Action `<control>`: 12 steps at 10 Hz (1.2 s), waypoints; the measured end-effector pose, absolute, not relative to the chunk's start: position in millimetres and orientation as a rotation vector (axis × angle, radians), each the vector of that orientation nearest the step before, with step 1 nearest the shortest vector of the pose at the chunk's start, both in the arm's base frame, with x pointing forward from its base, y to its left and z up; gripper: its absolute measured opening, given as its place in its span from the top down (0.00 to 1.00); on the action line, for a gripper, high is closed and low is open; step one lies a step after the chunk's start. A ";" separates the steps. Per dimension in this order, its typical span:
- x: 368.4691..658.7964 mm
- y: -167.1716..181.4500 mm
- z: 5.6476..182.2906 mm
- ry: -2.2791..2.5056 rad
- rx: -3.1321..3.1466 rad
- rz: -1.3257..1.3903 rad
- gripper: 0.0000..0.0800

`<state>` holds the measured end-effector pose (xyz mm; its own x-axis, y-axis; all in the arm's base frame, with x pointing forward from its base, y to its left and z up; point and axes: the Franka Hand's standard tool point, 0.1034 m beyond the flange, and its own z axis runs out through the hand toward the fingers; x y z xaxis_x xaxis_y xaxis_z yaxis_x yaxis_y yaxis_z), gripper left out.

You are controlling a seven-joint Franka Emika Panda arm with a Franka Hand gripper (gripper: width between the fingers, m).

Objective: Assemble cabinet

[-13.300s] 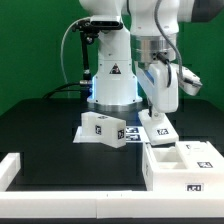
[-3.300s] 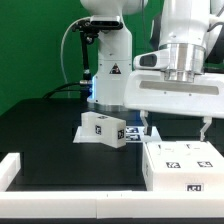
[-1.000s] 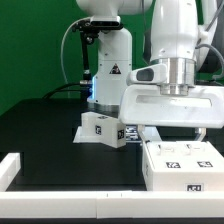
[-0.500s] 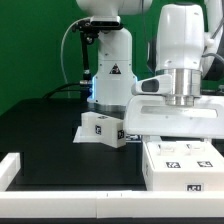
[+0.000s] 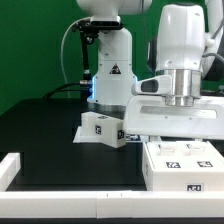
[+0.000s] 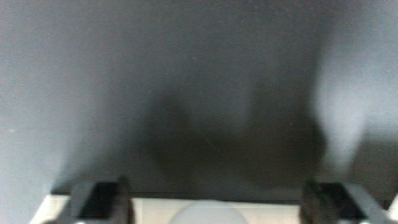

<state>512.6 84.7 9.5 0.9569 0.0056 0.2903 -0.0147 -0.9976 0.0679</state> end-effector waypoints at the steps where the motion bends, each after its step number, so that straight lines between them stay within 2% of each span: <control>1: 512.3 81.5 9.3 -0.014 3.036 0.449 0.61; 2: 512.3 81.7 9.3 -0.013 3.036 0.450 0.74; 4: 510.9 79.7 10.9 -0.007 3.042 0.418 0.74; 7: 501.5 91.2 63.4 -0.198 3.133 0.074 0.74; 8: 506.6 96.0 75.5 -0.262 3.098 -0.025 0.74; 11: 508.1 91.1 73.2 -0.219 3.086 -0.030 0.74; 12: 508.6 85.6 82.6 -0.163 3.064 -0.111 0.74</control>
Offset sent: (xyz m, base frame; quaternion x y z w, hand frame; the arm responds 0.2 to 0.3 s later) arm 0.0000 0.0000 0.0000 0.0000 0.0000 0.0000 1.0000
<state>508.6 85.6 82.6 0.9918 -0.1081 -0.0684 -0.1029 -0.9918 0.0751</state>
